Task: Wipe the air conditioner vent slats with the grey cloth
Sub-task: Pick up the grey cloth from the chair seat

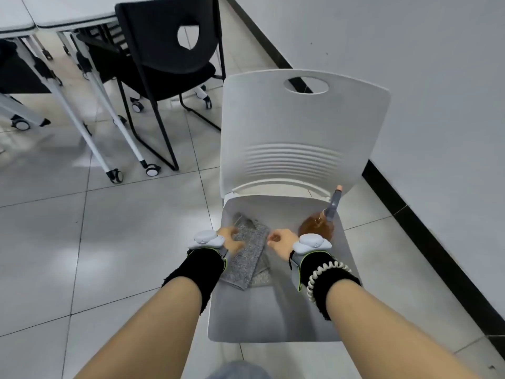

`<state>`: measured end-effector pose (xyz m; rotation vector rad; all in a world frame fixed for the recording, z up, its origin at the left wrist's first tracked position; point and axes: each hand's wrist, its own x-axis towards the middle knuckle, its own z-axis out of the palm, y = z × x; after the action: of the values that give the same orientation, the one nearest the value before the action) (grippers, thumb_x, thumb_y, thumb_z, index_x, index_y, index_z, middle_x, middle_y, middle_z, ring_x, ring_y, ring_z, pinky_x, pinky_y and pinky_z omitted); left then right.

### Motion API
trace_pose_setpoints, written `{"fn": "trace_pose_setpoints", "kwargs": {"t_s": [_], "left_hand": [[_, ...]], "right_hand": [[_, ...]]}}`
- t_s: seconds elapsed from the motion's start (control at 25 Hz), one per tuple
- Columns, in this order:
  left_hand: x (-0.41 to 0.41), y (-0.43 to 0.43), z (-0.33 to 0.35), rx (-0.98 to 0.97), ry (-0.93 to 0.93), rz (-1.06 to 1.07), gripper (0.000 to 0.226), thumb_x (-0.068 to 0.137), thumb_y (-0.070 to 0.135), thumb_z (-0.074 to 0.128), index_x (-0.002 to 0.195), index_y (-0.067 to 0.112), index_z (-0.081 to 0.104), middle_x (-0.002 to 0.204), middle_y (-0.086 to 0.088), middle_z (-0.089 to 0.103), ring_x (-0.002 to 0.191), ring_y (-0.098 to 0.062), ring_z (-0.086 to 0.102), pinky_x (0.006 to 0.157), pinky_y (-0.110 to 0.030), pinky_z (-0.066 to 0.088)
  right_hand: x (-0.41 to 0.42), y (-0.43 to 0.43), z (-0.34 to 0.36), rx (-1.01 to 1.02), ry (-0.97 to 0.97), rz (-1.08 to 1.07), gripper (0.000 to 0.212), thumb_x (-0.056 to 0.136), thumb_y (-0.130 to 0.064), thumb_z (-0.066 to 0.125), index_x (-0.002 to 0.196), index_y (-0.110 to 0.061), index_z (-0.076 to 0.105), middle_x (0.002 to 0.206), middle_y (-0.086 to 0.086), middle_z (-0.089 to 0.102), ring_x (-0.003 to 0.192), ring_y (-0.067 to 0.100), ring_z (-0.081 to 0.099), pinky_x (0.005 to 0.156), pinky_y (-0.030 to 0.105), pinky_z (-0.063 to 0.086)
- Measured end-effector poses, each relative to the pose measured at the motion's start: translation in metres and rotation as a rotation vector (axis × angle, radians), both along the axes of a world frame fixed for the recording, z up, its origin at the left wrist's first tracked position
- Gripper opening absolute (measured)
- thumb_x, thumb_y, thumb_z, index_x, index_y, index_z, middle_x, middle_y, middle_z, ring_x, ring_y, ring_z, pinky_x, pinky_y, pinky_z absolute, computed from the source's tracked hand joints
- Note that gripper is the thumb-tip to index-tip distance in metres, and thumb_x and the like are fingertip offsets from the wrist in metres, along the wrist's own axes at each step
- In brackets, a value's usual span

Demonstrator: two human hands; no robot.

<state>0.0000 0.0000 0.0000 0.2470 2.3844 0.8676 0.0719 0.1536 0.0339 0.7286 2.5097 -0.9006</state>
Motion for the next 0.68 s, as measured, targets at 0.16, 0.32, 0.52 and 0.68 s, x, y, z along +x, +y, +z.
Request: {"fn": "trace_pose_setpoints", "kwargs": {"t_s": [0.16, 0.32, 0.52, 0.68], "left_hand": [[-0.004, 0.004, -0.026, -0.031, -0.047, 0.009, 0.048, 0.081, 0.021, 0.066, 0.126, 0.011, 0.054, 0.134, -0.016, 0.048, 0.119, -0.032, 0.05, 0.099, -0.033, 0.042], [-0.005, 0.009, -0.045, -0.064, -0.126, 0.026, 0.039, 0.079, 0.024, 0.068, 0.115, 0.009, 0.063, 0.13, -0.019, 0.052, 0.117, -0.035, 0.051, 0.105, -0.042, 0.04], [-0.008, 0.014, -0.052, -0.043, -0.178, 0.115, 0.037, 0.076, 0.025, 0.072, 0.105, 0.001, 0.067, 0.116, -0.023, 0.065, 0.107, -0.035, 0.06, 0.097, -0.041, 0.048], [-0.008, 0.014, -0.039, -0.099, -0.111, 0.066, 0.032, 0.072, 0.036, 0.069, 0.086, 0.007, 0.071, 0.098, -0.021, 0.069, 0.091, -0.035, 0.065, 0.086, -0.042, 0.054]], "right_hand": [[-0.004, 0.0, -0.019, -0.014, 0.004, -0.024, 0.015, 0.088, -0.018, 0.058, 0.096, -0.012, 0.068, 0.105, 0.015, 0.071, 0.098, 0.031, 0.064, 0.089, 0.034, 0.05], [-0.004, 0.001, -0.021, -0.031, 0.035, -0.041, 0.015, 0.087, -0.014, 0.059, 0.096, -0.008, 0.069, 0.105, 0.017, 0.071, 0.093, 0.028, 0.064, 0.087, 0.032, 0.05], [-0.009, 0.01, -0.011, -0.022, 0.034, -0.043, 0.02, 0.09, -0.013, 0.056, 0.103, -0.005, 0.067, 0.112, 0.017, 0.069, 0.105, 0.031, 0.063, 0.093, 0.034, 0.048], [-0.01, 0.009, 0.001, -0.029, 0.005, -0.043, 0.021, 0.091, -0.015, 0.056, 0.106, -0.005, 0.066, 0.114, 0.016, 0.068, 0.107, 0.03, 0.062, 0.094, 0.033, 0.047]]}}
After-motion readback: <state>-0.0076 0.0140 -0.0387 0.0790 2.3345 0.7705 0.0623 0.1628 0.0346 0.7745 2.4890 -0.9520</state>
